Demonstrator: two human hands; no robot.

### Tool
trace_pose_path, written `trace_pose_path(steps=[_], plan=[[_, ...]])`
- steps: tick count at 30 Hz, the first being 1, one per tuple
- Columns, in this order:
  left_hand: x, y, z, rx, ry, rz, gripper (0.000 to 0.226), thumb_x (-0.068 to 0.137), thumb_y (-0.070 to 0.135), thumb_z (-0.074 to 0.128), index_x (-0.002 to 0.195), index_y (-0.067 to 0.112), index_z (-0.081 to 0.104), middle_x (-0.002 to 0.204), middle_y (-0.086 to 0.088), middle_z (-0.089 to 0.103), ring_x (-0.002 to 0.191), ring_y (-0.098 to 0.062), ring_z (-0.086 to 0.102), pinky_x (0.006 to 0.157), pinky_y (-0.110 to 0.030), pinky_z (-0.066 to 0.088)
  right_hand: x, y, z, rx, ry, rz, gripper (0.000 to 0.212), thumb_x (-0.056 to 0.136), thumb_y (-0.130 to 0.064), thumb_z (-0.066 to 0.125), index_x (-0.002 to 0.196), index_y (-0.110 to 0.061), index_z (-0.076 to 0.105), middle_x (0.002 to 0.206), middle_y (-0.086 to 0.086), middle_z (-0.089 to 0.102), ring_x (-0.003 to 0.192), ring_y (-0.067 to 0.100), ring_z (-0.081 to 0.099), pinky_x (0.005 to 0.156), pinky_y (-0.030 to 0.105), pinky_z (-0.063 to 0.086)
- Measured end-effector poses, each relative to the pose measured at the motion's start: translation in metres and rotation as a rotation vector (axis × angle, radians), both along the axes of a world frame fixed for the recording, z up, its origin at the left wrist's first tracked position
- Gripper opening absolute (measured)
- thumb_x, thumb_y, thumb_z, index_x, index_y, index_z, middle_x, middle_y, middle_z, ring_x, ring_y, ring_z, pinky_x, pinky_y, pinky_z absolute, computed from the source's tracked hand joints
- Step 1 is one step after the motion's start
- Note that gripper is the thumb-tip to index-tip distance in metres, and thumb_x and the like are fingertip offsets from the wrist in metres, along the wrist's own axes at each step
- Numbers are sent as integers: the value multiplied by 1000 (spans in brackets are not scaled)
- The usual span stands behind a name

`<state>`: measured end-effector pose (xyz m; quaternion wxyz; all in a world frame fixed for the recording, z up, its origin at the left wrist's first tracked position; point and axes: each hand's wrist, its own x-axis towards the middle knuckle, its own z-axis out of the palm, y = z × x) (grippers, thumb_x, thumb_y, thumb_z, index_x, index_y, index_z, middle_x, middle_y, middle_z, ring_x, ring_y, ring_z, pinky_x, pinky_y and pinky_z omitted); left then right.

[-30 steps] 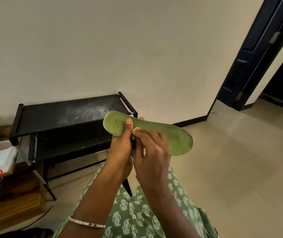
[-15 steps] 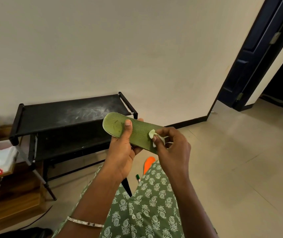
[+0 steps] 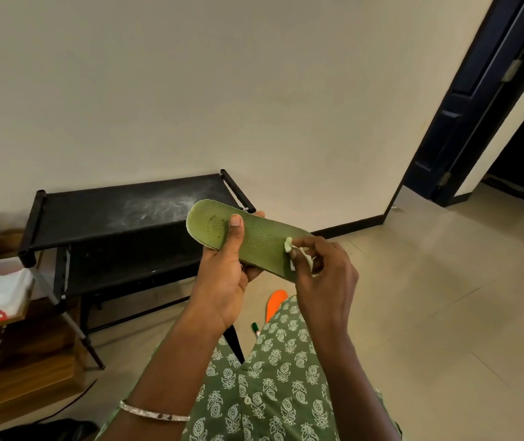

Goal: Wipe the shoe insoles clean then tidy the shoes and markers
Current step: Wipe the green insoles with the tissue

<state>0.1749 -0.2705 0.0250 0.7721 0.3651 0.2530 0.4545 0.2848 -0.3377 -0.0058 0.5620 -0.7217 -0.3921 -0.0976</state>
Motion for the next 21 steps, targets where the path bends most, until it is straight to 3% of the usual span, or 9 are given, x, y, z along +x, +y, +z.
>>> trace_pose_path(steps=[4, 7, 9, 12, 15, 18, 21], plan=[[4, -1, -3, -3, 5, 2, 41, 101, 35, 50, 133, 11, 57, 124, -1, 71, 110, -20, 70, 79, -33, 62, -14, 1, 3, 62, -45, 45, 13, 88, -13, 72, 95, -24, 74, 93, -8, 64, 87, 13, 60, 70, 36, 52], [5, -5, -6, -26, -20, -13, 26, 100, 31, 53, 114, 13, 66, 97, -1, 76, 79, -13, 74, 61, -25, 59, -37, 4, 7, 69, -160, 101, 18, 87, -6, 70, 96, -21, 75, 93, -5, 63, 88, 14, 58, 71, 27, 50], [3, -6, -5, -33, -27, -14, 23, 100, 30, 53, 106, 13, 67, 90, -1, 75, 73, -10, 73, 58, -22, 57, -45, 5, 7, 64, -224, 94, 21, 87, -4, 69, 98, -20, 75, 93, -4, 63, 87, 14, 56, 72, 21, 46], [-1, -4, -2, -43, -4, 13, 34, 100, 32, 51, 125, 10, 62, 114, -4, 74, 92, -18, 74, 67, -30, 62, -30, 6, 2, 65, -205, 51, 15, 89, -9, 69, 98, -19, 76, 95, -1, 64, 89, 14, 56, 74, 19, 45], [-2, 0, -1, -55, 3, 19, 43, 99, 35, 51, 134, 10, 57, 122, -1, 72, 110, -20, 69, 75, -33, 62, -11, 5, -4, 35, -135, -17, 14, 89, -11, 70, 99, -17, 77, 98, -1, 67, 90, 16, 62, 74, 27, 52], [0, 0, -2, -69, -6, 14, 46, 100, 36, 51, 138, 11, 54, 124, -1, 71, 112, -19, 68, 73, -30, 61, -13, 5, -4, 51, -125, -33, 14, 89, -9, 70, 99, -15, 78, 97, -2, 68, 87, 16, 64, 73, 34, 55], [2, -1, -2, -76, -25, 20, 39, 100, 34, 51, 131, 11, 59, 121, -3, 72, 98, -18, 73, 69, -29, 61, -32, 7, 2, 76, -204, -9, 14, 87, -7, 72, 96, -15, 78, 95, -2, 69, 88, 16, 62, 74, 24, 51]])
